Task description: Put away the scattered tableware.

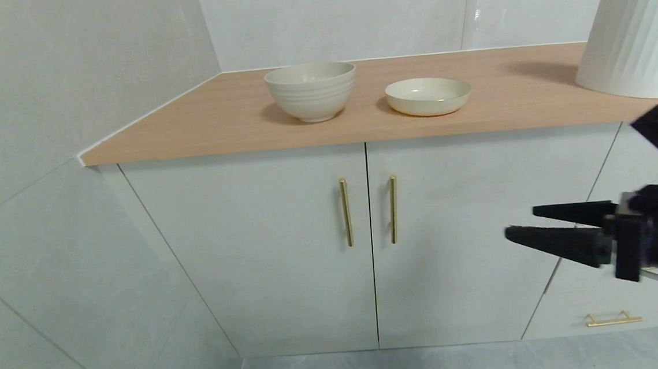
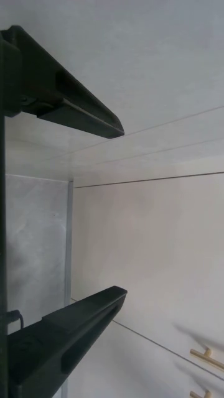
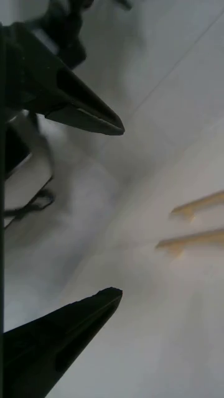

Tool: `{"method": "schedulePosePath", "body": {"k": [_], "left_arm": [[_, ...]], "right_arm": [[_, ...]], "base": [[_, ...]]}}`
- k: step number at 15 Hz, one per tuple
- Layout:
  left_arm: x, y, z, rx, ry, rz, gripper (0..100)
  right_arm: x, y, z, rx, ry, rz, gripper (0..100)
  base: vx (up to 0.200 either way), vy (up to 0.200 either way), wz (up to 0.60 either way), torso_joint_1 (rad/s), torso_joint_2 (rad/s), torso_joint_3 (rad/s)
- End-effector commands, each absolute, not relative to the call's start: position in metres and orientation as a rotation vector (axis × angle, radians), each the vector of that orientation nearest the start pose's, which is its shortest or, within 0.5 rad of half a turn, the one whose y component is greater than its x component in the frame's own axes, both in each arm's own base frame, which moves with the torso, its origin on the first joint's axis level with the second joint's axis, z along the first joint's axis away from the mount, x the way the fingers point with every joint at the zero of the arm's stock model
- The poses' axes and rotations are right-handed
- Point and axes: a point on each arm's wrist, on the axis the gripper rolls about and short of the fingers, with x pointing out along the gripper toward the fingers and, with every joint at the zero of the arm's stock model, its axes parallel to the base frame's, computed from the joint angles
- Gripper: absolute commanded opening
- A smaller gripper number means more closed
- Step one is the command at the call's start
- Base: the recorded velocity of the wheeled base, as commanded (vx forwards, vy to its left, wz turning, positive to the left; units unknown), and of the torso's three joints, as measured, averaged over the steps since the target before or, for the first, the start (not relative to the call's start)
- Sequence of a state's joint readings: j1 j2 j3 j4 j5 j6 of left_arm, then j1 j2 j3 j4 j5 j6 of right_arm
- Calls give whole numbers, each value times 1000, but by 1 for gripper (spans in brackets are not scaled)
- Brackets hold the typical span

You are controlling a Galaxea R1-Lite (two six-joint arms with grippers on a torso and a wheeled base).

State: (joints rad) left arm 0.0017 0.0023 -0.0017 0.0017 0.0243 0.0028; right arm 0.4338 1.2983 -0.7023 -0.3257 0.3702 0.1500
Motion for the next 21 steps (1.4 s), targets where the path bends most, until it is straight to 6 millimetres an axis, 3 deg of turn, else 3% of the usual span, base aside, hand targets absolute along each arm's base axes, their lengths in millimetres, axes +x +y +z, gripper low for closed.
{"method": "schedulePosePath", "body": {"k": [1,5,6,8,12,21], "left_arm": [[-23,1,76,3,3,26,100],[-23,1,76,3,3,26,100],[-23,1,76,3,3,26,100],[-23,1,76,3,3,26,100],[-23,1,76,2,3,26,100],[-23,1,76,3,3,26,100]], "right_arm": [[249,154,201,183,421,873,100],[289,180,190,183,423,880,100],[306,190,179,181,435,877,100],[321,198,166,194,392,868,100],[334,206,149,244,366,830,100],[334,221,144,293,322,866,100]], "base": [[0,0,0,0,0,0],[0,0,0,0,0,0],[0,0,0,0,0,0],[0,0,0,0,0,0],[0,0,0,0,0,0],[0,0,0,0,0,0]]}}
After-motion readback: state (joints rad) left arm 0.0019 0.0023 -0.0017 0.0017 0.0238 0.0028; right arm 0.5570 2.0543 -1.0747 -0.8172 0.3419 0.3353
